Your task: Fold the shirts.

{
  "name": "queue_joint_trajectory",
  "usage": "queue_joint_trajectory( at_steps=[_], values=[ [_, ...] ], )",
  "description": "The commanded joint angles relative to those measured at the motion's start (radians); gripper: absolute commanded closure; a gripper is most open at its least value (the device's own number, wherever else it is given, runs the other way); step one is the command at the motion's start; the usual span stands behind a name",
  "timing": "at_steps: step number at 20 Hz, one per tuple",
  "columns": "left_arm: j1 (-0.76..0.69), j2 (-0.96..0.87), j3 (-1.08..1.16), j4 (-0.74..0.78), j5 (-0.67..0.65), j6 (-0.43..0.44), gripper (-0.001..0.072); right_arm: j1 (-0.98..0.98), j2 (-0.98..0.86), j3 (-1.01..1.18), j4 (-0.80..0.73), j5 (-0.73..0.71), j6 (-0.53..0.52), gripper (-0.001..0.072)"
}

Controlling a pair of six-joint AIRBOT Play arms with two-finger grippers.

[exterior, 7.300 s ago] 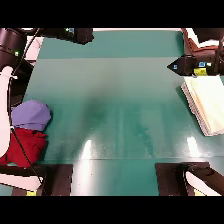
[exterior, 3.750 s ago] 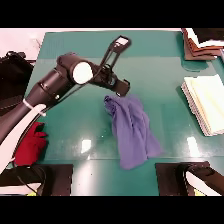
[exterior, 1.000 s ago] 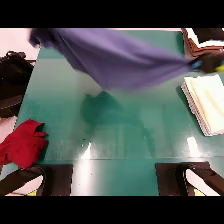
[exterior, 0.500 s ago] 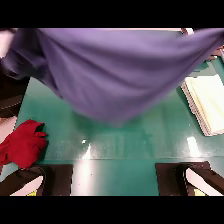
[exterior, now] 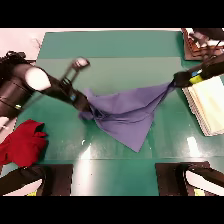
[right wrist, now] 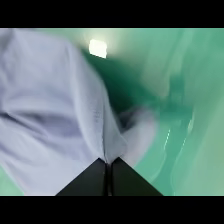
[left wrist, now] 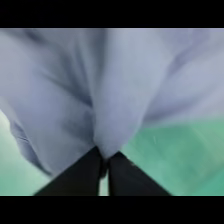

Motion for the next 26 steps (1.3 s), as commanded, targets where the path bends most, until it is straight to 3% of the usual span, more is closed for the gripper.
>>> queue_joint_trajectory(
  at_steps=[1,4,8,12,18,24,25,26],
  values=[
    [-0.039,-0.004,-0.098,-0.074,-0.006,0.002,0.0155,0.014,-0.011,-0.131,-0.031,-0.042,0.001,0.0696],
    [0.031,-0.001,-0.012,-0.066,0.018,-0.010,0.0159,0.015,-0.011,-0.148,0.000,-0.061,0.001,0.0696],
    [0.308,-0.007,0.083,-0.085,0.145,-0.074,0.0159,0.015,-0.011,-0.148,0.003,-0.070,0.001,0.0695],
    [0.515,-0.157,0.080,-0.227,0.099,-0.061,0.0159,0.015,-0.011,-0.148,0.003,-0.075,0.001,0.0696],
    [0.470,-0.420,0.080,-0.304,0.121,-0.039,0.0159,0.015,-0.011,-0.148,0.003,-0.077,0.002,0.0695],
    [0.372,-0.464,0.082,-0.303,0.286,-0.072,0.0161,0.015,-0.011,-0.148,0.003,-0.058,0.002,0.0695],
    [0.372,-0.464,0.082,-0.294,0.285,-0.087,0.0231,0.015,-0.011,-0.148,0.003,-0.058,0.002,0.0695],
    [0.372,-0.464,0.082,-0.282,0.281,-0.084,0.0353,0.015,-0.011,-0.148,0.003,-0.058,0.002,0.0695]
  ],
)
